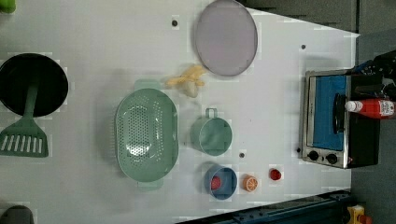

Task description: Pick Ketchup from oven and place it on table.

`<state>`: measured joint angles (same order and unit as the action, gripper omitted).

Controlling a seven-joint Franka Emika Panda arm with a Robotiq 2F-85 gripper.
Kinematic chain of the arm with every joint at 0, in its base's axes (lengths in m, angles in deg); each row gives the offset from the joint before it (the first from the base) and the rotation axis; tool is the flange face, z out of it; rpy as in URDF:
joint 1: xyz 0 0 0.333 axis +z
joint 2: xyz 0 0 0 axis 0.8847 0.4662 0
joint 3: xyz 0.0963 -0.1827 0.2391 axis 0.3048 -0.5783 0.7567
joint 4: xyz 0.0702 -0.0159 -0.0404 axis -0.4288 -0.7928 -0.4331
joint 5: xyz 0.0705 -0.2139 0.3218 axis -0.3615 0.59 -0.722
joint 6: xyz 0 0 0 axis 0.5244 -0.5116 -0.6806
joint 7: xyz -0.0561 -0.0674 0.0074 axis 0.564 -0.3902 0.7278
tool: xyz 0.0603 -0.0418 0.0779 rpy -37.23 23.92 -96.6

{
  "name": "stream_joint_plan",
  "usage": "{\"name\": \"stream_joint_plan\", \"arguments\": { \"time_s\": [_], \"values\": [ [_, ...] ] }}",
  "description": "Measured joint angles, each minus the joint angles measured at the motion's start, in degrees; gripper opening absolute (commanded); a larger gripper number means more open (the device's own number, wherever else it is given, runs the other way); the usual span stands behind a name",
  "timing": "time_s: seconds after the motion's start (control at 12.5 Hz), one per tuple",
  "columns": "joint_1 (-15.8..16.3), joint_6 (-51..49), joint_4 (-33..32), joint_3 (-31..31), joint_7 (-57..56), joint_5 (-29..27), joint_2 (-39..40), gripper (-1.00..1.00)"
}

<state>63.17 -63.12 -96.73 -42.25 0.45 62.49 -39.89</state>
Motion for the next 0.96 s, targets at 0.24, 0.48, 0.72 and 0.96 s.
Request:
{"name": "stream_joint_plan", "arguments": {
  "time_s": [0.24, 0.48, 0.72, 0.96],
  "values": [
    [0.9, -15.1, -10.1, -2.6, 0.0, -1.6, -14.9, 0.99],
    [0.5, -15.7, -6.3, -3.7, 0.0, -1.1, -24.6, 1.0],
    [-0.1, -8.8, -3.7, -6.3, 0.0, -0.2, -25.2, 1.0],
    [-0.3, -5.2, -5.7, -12.2, 0.0, 0.0, -18.4, 1.0]
  ]
}}
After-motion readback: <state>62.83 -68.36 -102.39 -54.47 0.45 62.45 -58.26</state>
